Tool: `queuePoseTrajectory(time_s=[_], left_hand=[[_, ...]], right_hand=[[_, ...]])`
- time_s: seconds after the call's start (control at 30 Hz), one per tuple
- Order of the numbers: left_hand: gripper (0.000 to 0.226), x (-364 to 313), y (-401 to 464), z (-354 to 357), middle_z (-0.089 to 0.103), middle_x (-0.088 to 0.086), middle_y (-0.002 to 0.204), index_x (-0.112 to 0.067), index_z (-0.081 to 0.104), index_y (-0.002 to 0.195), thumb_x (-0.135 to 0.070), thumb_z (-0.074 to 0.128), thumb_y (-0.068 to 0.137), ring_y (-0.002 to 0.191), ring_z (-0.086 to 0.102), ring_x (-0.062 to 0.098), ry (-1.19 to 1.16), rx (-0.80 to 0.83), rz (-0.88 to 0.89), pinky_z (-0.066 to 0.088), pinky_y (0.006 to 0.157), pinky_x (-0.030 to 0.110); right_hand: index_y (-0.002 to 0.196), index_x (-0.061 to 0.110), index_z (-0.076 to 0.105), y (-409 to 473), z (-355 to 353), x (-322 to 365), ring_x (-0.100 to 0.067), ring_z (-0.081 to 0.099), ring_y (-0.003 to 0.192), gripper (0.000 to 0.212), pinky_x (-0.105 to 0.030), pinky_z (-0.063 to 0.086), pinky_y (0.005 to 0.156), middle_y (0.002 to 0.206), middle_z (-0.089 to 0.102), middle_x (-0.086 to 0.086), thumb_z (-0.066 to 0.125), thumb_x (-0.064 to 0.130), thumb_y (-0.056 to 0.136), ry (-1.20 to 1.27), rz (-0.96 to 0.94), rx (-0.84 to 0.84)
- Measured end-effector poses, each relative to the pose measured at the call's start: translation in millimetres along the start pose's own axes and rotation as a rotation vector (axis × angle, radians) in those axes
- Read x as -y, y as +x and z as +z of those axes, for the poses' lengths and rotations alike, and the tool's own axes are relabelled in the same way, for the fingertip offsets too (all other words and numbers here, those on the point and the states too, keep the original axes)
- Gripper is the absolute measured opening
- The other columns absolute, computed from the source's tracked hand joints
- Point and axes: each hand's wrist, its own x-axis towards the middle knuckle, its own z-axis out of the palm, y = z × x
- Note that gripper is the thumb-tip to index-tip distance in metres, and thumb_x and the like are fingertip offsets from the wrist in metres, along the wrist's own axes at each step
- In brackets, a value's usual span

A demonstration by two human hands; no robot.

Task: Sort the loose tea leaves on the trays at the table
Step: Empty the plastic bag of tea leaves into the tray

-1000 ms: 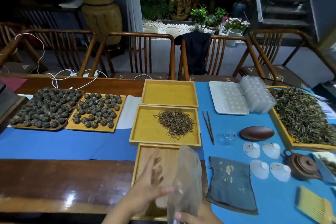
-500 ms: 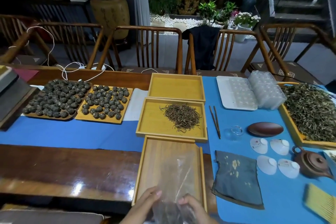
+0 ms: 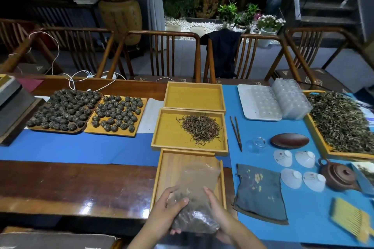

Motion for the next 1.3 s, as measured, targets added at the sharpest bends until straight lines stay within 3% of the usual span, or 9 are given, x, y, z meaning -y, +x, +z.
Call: queuePoseTrajectory(time_s=[0.07,0.17,0.33,0.43,0.53,0.63,0.93,1.17,1.3], left_hand=[[0.060,-2.0,0.3,0.8,0.076,0.009,0.089,-0.042,0.051,0.114,-0.056,0.077,0.062,0.053,0.068,0.032,0.029,-0.015,-0.013,0.046,0.038,0.025],[0.047,-0.9,3.0,3.8,0.076,0.011,0.078,-0.036,0.048,0.115,-0.043,0.076,0.077,0.046,0.063,0.026,0.031,-0.021,-0.026,0.041,0.037,0.022],[0.046,-3.4,0.9,6.4,0.074,0.012,0.074,-0.031,0.048,0.115,-0.045,0.072,0.078,0.044,0.062,0.023,0.055,-0.025,-0.040,0.045,0.040,0.024],[0.039,-6.7,0.6,8.7,0.072,0.008,0.088,-0.032,0.051,0.109,-0.045,0.072,0.079,0.051,0.068,0.024,0.023,-0.083,-0.073,0.049,0.044,0.024],[0.034,-10.1,-0.3,9.1,0.073,0.013,0.085,-0.028,0.054,0.108,-0.039,0.073,0.081,0.051,0.069,0.023,0.001,-0.110,-0.074,0.049,0.044,0.023],[0.035,-17.5,-4.3,8.7,0.071,0.015,0.092,-0.024,0.055,0.111,-0.036,0.072,0.083,0.050,0.068,0.023,0.014,-0.131,-0.064,0.049,0.043,0.023],[0.040,-45.5,-9.7,7.0,0.068,0.012,0.096,-0.018,0.050,0.120,-0.034,0.066,0.087,0.038,0.057,0.017,0.130,-0.174,0.054,0.044,0.038,0.024],[0.035,-59.3,-14.2,5.3,0.071,0.005,0.076,-0.020,0.056,0.114,-0.034,0.069,0.085,0.043,0.062,0.015,0.116,-0.228,0.129,0.055,0.051,0.033],[0.037,-64.4,-18.4,4.7,0.073,0.010,0.078,-0.017,0.057,0.113,-0.036,0.069,0.085,0.046,0.063,0.016,0.078,-0.228,0.143,0.053,0.052,0.033]], right_hand=[[0.124,0.030,0.056,-8.3,3.5,9.7,-0.034,0.070,0.095,0.086,-0.046,0.059,0.072,0.131,0.058,-0.007,0.059,0.085,0.058,-0.024,0.036,-0.027],[0.129,0.032,0.045,-39.9,15.3,21.1,-0.033,0.070,0.094,0.071,-0.039,0.059,0.071,0.136,0.051,-0.006,0.040,0.081,0.077,-0.132,0.031,0.061],[0.103,0.007,0.062,-57.6,27.1,25.8,-0.015,0.061,0.054,0.035,-0.028,0.057,0.058,0.084,0.068,-0.007,0.059,0.039,0.090,-0.293,-0.127,-0.141],[0.092,0.006,0.063,-59.4,30.3,28.6,-0.010,0.056,0.048,0.023,-0.025,0.054,0.053,0.075,0.062,-0.005,0.061,0.029,0.091,-0.315,-0.209,-0.278],[0.099,0.008,0.059,-58.6,30.1,31.1,-0.010,0.054,0.045,0.019,-0.024,0.050,0.047,0.064,0.058,-0.005,0.062,0.024,0.090,-0.342,-0.322,-0.363],[0.104,0.016,0.052,-64.1,32.3,36.0,-0.013,0.054,0.046,0.020,-0.024,0.050,0.047,0.063,0.058,-0.008,0.064,0.021,0.089,-0.374,-0.432,-0.398],[0.103,0.014,0.055,-75.9,39.2,57.4,-0.010,0.055,0.050,0.014,-0.023,0.051,0.052,0.066,0.058,-0.007,0.061,0.017,0.091,-0.473,-0.567,-0.403],[0.101,0.012,0.058,-79.9,42.4,69.0,-0.008,0.058,0.053,0.013,-0.022,0.053,0.054,0.065,0.061,-0.003,0.063,0.017,0.089,-0.419,-0.626,-0.368],[0.096,0.011,0.060,-80.6,44.0,70.7,-0.009,0.058,0.053,0.009,-0.022,0.054,0.053,0.065,0.060,-0.005,0.064,0.013,0.089,-0.370,-0.672,-0.373]])
